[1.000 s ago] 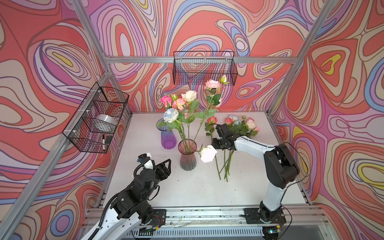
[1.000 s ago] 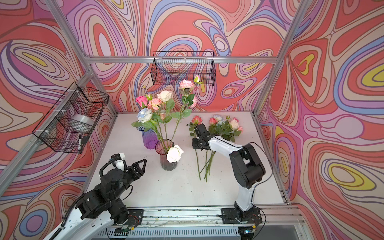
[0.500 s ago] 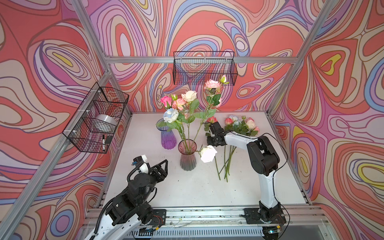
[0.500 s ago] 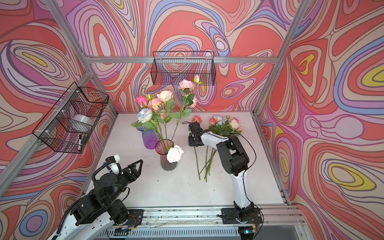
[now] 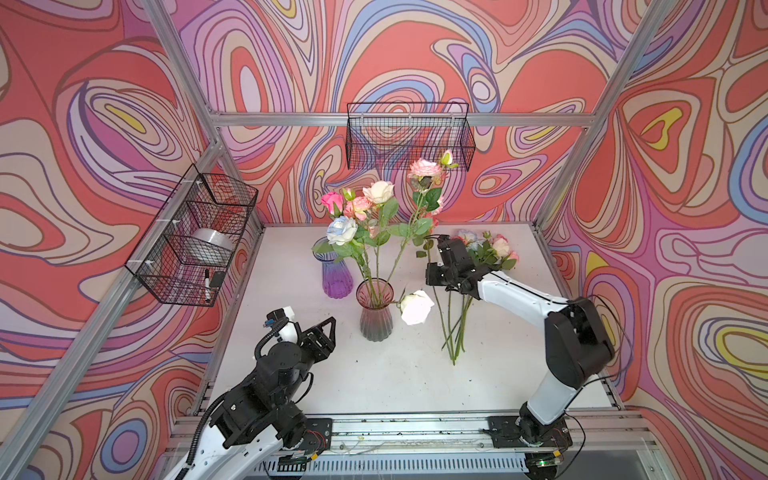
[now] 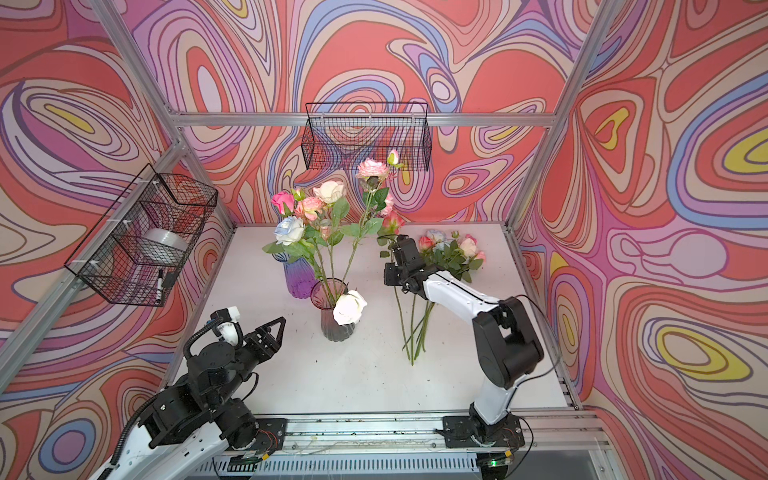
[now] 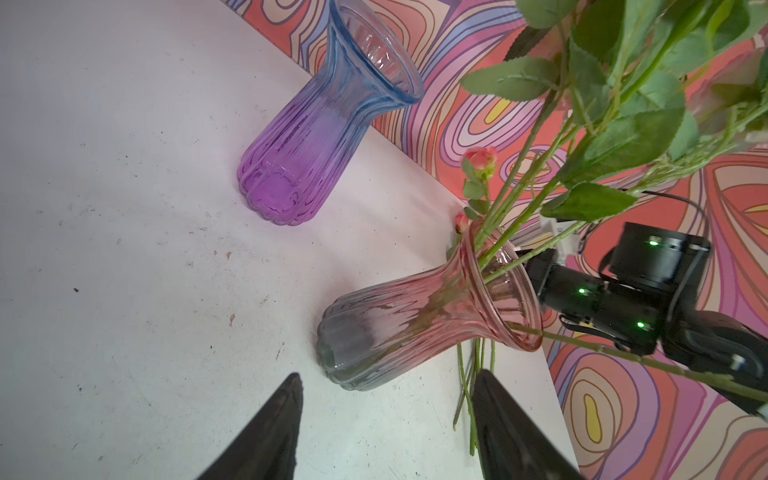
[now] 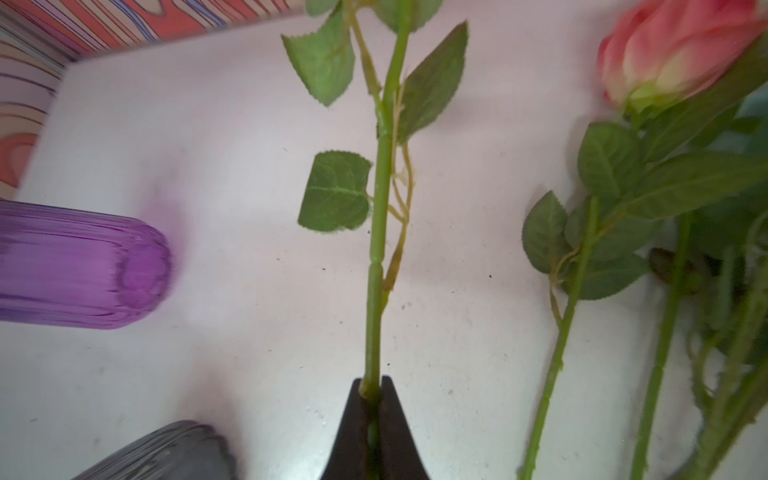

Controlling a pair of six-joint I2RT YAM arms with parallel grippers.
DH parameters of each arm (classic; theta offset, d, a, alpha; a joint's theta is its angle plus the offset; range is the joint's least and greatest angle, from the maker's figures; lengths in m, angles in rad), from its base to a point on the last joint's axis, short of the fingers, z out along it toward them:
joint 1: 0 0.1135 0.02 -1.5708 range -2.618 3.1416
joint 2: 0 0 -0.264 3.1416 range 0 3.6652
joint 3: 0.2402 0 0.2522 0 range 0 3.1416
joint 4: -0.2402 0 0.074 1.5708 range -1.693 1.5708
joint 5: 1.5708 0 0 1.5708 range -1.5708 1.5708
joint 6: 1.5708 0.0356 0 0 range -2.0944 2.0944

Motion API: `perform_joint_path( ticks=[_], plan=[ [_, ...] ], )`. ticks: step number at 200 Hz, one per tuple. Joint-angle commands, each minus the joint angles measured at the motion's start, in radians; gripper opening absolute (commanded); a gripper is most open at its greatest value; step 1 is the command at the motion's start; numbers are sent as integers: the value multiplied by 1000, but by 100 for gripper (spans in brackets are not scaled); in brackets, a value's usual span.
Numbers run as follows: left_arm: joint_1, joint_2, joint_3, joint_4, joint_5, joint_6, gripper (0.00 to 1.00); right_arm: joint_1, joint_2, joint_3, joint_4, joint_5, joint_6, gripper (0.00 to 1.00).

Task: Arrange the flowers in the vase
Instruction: 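Lower the right gripper and close it on a pink rose stem, then lift the pink rose high above the table with the right gripper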

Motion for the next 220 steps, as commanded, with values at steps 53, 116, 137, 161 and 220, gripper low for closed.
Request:
perform_joint_path(
  ticks=[53,116,137,161,220],
  plan=[
    [1,36,29,35,17,29,65,-5,-368,-225,79,-12,66,0],
    [1,114,-66,342,209,89,66,-5,-747,-426,270,-82,86,0],
    [1,146,-80,431,253,97,66,-4,-797,-422,311,-97,80,0],
    [1,172,-74,451,264,99,66,-1,-806,-402,414,-144,79,0],
    [1,145,-56,404,239,93,67,64,-662,-312,763,-129,95,0]
  ],
)
